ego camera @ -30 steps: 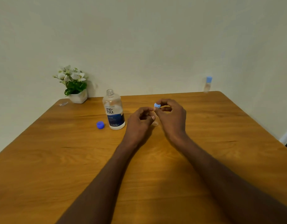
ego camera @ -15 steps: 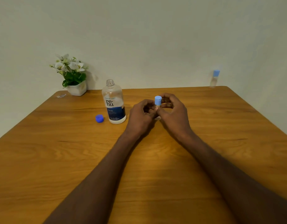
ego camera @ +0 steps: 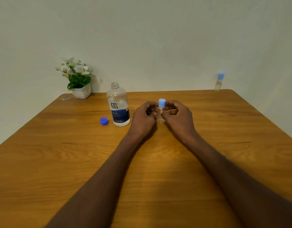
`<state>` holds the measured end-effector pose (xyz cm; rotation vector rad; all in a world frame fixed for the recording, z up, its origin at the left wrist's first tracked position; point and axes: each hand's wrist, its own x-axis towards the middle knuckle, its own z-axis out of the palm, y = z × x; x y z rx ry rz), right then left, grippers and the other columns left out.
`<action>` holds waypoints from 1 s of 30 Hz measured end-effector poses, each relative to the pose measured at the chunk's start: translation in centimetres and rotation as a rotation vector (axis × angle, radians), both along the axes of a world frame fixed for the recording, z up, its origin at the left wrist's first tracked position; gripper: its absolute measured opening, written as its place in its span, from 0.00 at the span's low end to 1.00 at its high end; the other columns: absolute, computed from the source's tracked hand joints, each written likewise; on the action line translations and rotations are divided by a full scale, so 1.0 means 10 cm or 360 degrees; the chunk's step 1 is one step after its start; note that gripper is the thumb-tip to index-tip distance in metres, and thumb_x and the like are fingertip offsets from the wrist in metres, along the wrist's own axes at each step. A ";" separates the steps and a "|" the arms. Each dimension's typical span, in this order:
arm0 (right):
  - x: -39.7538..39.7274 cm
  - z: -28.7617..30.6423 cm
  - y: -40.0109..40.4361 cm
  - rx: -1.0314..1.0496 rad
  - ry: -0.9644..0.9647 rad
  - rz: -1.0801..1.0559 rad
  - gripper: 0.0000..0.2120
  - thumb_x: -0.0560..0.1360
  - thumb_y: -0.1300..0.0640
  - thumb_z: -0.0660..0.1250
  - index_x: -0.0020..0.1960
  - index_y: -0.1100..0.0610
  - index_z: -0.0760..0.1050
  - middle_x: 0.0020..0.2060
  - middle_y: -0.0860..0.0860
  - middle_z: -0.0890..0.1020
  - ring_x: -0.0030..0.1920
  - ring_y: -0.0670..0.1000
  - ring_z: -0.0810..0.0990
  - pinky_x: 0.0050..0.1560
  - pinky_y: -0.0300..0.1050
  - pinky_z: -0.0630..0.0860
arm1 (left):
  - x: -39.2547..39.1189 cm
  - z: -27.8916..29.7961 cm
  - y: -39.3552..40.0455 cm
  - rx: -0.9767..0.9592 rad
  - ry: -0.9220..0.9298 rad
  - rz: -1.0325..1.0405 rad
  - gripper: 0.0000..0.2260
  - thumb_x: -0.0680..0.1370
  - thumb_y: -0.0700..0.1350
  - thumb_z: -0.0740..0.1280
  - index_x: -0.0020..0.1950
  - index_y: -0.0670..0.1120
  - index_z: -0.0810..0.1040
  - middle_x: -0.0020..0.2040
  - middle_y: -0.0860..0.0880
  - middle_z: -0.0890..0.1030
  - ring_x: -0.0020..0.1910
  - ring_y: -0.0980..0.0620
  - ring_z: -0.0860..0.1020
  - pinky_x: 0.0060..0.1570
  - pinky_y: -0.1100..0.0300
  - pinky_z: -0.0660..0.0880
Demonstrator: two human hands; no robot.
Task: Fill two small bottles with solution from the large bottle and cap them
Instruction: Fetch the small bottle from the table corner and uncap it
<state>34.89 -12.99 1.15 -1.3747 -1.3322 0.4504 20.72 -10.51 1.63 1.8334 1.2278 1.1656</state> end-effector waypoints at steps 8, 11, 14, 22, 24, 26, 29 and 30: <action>-0.02 -0.01 -0.02 -0.0097 -0.0010 0.0067 0.23 0.76 0.56 0.76 0.70 0.54 0.77 0.53 0.47 0.84 0.51 0.44 0.83 0.50 0.42 0.83 | 0.02 0.03 -0.03 0.0099 -0.0211 0.0072 0.14 0.84 0.41 0.64 0.69 0.47 0.79 0.62 0.50 0.83 0.61 0.54 0.80 0.65 0.50 0.78; -0.02 -0.01 -0.02 -0.0094 -0.0045 0.0068 0.23 0.75 0.56 0.77 0.69 0.54 0.79 0.55 0.47 0.85 0.51 0.43 0.82 0.53 0.45 0.83 | 0.04 0.04 -0.02 0.0124 -0.0310 0.0066 0.13 0.84 0.45 0.66 0.68 0.46 0.80 0.61 0.51 0.83 0.62 0.53 0.80 0.64 0.49 0.79; -0.02 -0.02 -0.02 -0.0101 -0.0068 0.0070 0.20 0.76 0.56 0.76 0.66 0.56 0.80 0.53 0.48 0.85 0.51 0.45 0.84 0.55 0.51 0.84 | 0.05 0.05 -0.02 0.0138 -0.0330 0.0058 0.14 0.83 0.48 0.68 0.68 0.47 0.81 0.60 0.52 0.84 0.60 0.56 0.80 0.61 0.56 0.79; -0.01 -0.04 -0.01 -0.0159 -0.0044 0.0143 0.21 0.77 0.57 0.75 0.69 0.55 0.79 0.55 0.48 0.85 0.54 0.47 0.83 0.56 0.52 0.84 | 0.05 0.04 -0.01 0.0148 -0.0398 0.0000 0.13 0.80 0.47 0.72 0.64 0.48 0.83 0.55 0.53 0.85 0.56 0.57 0.82 0.56 0.61 0.80; 0.01 -0.05 0.00 -0.0188 -0.0048 0.0156 0.23 0.75 0.58 0.76 0.69 0.54 0.78 0.55 0.48 0.84 0.54 0.47 0.83 0.56 0.52 0.84 | 0.04 0.04 0.00 0.0146 -0.0399 0.0006 0.13 0.80 0.47 0.72 0.64 0.47 0.82 0.56 0.52 0.85 0.56 0.55 0.82 0.57 0.59 0.80; 0.02 -0.05 0.00 -0.0221 -0.0047 0.0179 0.27 0.73 0.59 0.77 0.71 0.53 0.76 0.56 0.48 0.83 0.56 0.48 0.82 0.55 0.49 0.84 | 0.03 0.04 -0.01 0.0168 -0.0379 0.0023 0.13 0.81 0.47 0.72 0.65 0.46 0.82 0.56 0.51 0.85 0.57 0.54 0.82 0.57 0.59 0.80; 0.07 -0.03 -0.01 -0.0296 -0.0040 0.0296 0.34 0.73 0.60 0.76 0.76 0.50 0.69 0.61 0.49 0.80 0.60 0.48 0.79 0.48 0.44 0.82 | 0.05 0.02 -0.04 0.0235 -0.0222 0.0159 0.13 0.82 0.49 0.69 0.66 0.48 0.81 0.56 0.54 0.83 0.56 0.59 0.80 0.53 0.66 0.76; 0.09 -0.01 -0.01 -0.0329 -0.0037 0.0329 0.36 0.73 0.62 0.75 0.77 0.49 0.67 0.63 0.48 0.77 0.62 0.48 0.77 0.45 0.41 0.80 | 0.06 0.02 -0.06 0.0258 -0.0179 0.0230 0.13 0.83 0.49 0.68 0.66 0.48 0.80 0.56 0.55 0.83 0.55 0.62 0.79 0.51 0.69 0.75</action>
